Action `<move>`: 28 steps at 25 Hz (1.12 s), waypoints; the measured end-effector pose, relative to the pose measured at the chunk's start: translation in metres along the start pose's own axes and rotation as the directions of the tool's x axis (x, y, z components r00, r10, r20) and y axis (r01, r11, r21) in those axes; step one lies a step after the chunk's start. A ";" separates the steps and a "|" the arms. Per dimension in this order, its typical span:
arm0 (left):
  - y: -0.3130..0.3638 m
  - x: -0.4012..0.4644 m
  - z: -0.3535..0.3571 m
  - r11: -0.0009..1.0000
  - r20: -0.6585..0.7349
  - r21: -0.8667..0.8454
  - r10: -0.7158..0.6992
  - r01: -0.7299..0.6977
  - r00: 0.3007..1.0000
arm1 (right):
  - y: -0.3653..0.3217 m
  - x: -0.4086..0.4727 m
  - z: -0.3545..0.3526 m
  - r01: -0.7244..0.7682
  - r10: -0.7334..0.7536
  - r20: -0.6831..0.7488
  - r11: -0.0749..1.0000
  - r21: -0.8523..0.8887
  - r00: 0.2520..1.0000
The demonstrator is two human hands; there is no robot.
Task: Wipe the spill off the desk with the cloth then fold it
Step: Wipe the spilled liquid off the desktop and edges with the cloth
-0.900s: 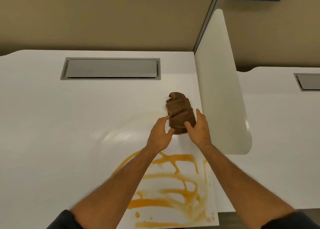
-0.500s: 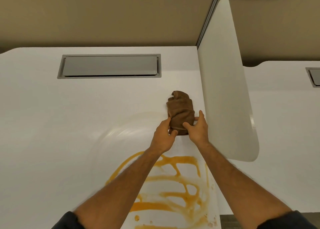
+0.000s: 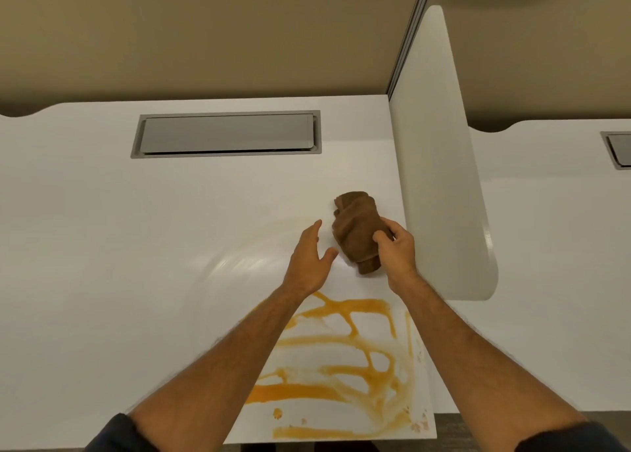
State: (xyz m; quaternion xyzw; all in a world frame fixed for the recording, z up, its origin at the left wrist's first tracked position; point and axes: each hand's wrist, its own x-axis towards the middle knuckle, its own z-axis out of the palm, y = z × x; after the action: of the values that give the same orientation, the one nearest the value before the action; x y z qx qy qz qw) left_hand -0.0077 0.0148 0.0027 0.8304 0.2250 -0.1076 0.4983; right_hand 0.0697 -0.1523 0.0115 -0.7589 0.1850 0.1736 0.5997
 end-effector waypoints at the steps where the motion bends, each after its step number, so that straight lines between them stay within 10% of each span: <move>1: 0.001 -0.004 -0.006 0.999 -0.006 0.037 0.021 -0.021 1.000 | -0.002 -0.004 -0.003 -0.003 0.003 -0.003 1.000 0.006 1.000; 14: 0.003 -0.085 -0.073 0.770 0.270 0.359 0.454 -0.527 0.849 | -0.040 -0.125 -0.002 0.361 -0.238 0.386 0.888 -0.285 0.891; 19: -0.017 -0.120 -0.106 0.881 0.253 0.159 0.399 -0.445 0.881 | -0.033 -0.175 0.024 0.392 -0.314 0.344 0.901 -0.186 0.885; 25: -0.051 -0.165 -0.134 0.971 0.164 -0.098 0.232 -0.218 0.959 | 0.021 -0.239 0.064 0.284 -0.297 -0.065 0.946 -0.156 0.953; 28: -0.057 -0.186 -0.140 0.968 0.116 -0.166 0.207 -0.187 0.971 | 0.033 -0.269 0.089 0.218 -0.218 0.028 0.976 -0.012 0.976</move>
State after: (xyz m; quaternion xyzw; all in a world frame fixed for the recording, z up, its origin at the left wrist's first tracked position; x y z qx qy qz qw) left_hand -0.2048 0.1111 0.1006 0.7986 0.1155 -0.0946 0.5830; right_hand -0.1844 -0.0526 0.0942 -0.7767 0.0915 0.1181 0.6119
